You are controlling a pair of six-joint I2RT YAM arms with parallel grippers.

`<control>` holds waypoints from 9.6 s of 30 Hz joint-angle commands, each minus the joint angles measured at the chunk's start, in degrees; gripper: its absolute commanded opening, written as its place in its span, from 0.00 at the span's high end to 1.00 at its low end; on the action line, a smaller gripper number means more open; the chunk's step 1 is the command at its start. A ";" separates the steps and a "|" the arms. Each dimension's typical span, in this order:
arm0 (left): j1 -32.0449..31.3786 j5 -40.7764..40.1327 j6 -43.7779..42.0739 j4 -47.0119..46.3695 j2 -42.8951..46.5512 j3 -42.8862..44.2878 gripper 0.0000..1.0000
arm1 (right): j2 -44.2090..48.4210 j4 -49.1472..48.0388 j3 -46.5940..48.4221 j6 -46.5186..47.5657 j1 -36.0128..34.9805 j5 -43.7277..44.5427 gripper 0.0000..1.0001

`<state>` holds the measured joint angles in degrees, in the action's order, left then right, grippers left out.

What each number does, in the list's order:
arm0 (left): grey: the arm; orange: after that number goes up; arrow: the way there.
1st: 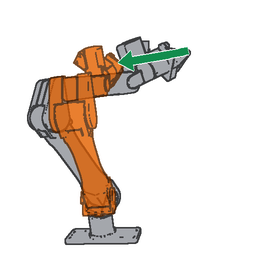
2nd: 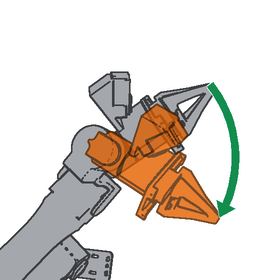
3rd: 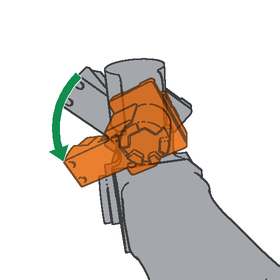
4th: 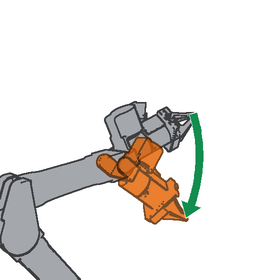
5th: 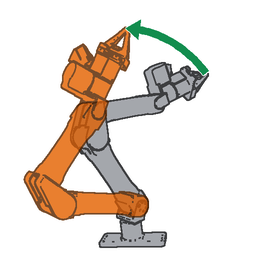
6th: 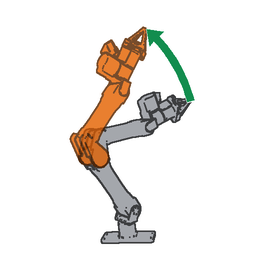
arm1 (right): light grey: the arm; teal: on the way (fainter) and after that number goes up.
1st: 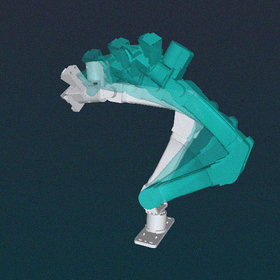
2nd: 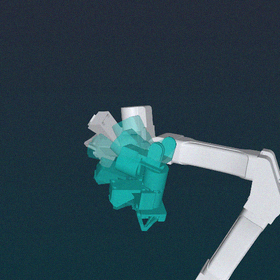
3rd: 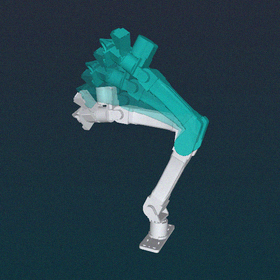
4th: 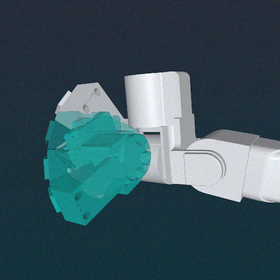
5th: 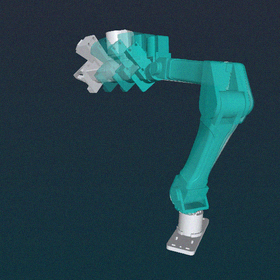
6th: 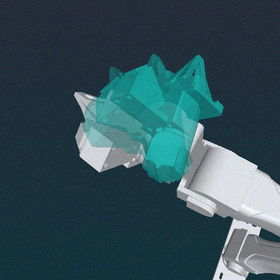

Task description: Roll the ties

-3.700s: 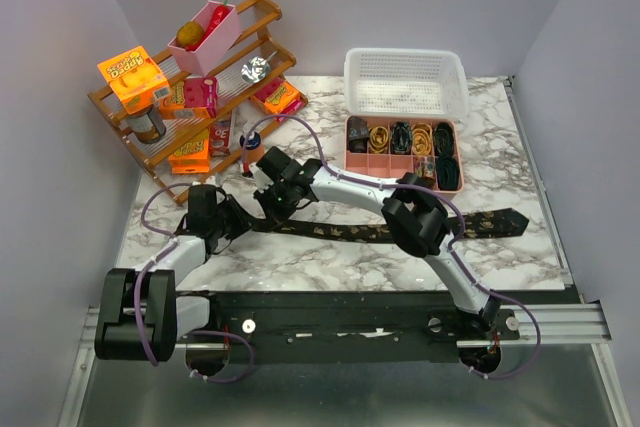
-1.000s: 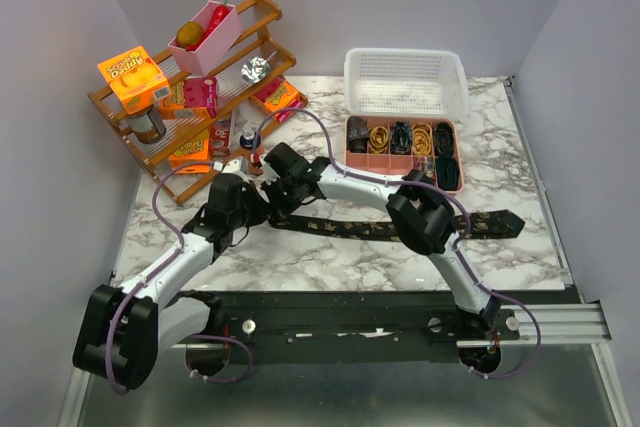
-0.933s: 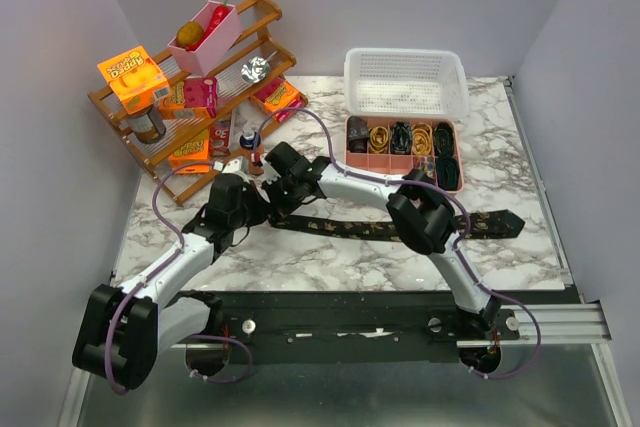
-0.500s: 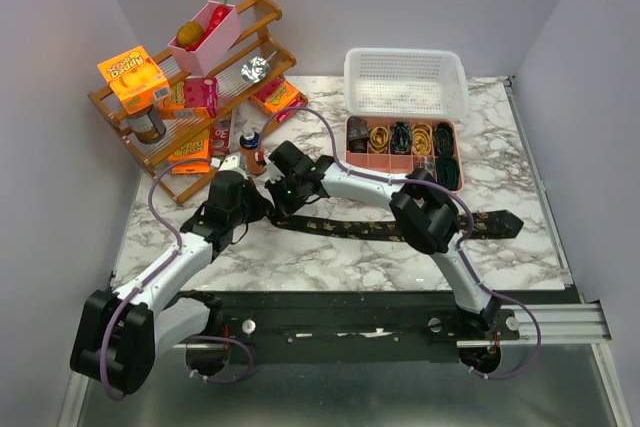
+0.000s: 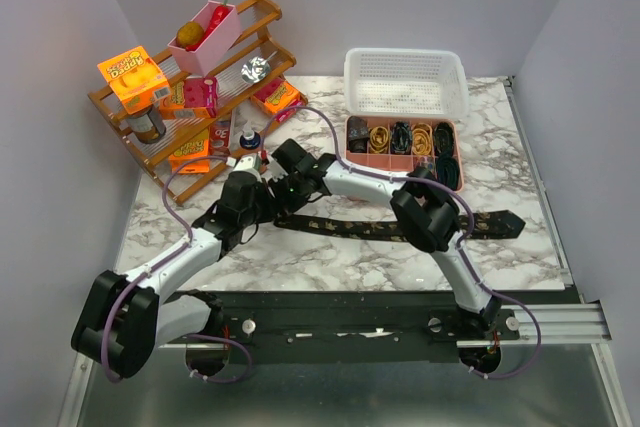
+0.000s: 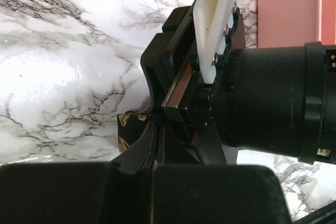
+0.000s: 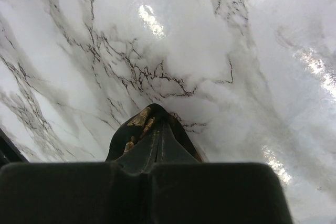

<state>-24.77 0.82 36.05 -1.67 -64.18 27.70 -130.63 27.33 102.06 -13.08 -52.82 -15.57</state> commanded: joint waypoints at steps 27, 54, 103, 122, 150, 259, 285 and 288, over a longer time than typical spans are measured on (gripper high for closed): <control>-7.74 -5.92 -3.18 0.36 -7.00 3.93 1.00 | 14.35 2.38 -11.00 -0.63 7.20 4.32 0.99; -10.56 -3.28 2.27 -8.52 -10.18 -0.01 0.47 | 12.33 1.93 -11.71 -0.54 7.73 3.97 0.99; 7.37 10.51 2.70 -6.15 2.40 -5.38 0.46 | 11.80 -5.45 -16.46 -0.81 5.09 -13.08 0.99; 9.75 19.31 5.25 -19.59 -6.74 -11.18 0.42 | 8.29 -3.87 -17.95 -0.37 5.09 -9.13 0.99; 9.66 19.31 -0.80 -13.20 -6.57 -4.68 1.00 | 3.45 -2.90 -12.42 -0.28 5.09 -10.00 0.99; -17.94 -15.67 1.22 15.12 -19.94 16.59 0.50 | 13.03 -1.75 -15.92 -0.02 12.39 -7.71 0.99; 11.15 22.53 8.06 -3.31 -2.79 -0.27 0.23 | 12.33 -6.33 -15.22 -0.72 8.52 -19.41 0.99; 13.16 25.63 10.44 -7.11 -4.46 -2.83 0.23 | 11.54 -6.50 -15.58 -0.89 8.34 -19.85 0.99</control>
<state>-13.89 13.78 42.11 1.19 -67.22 27.59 -116.95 21.89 85.76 -14.09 -43.94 -32.93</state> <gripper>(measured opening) 0.768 0.011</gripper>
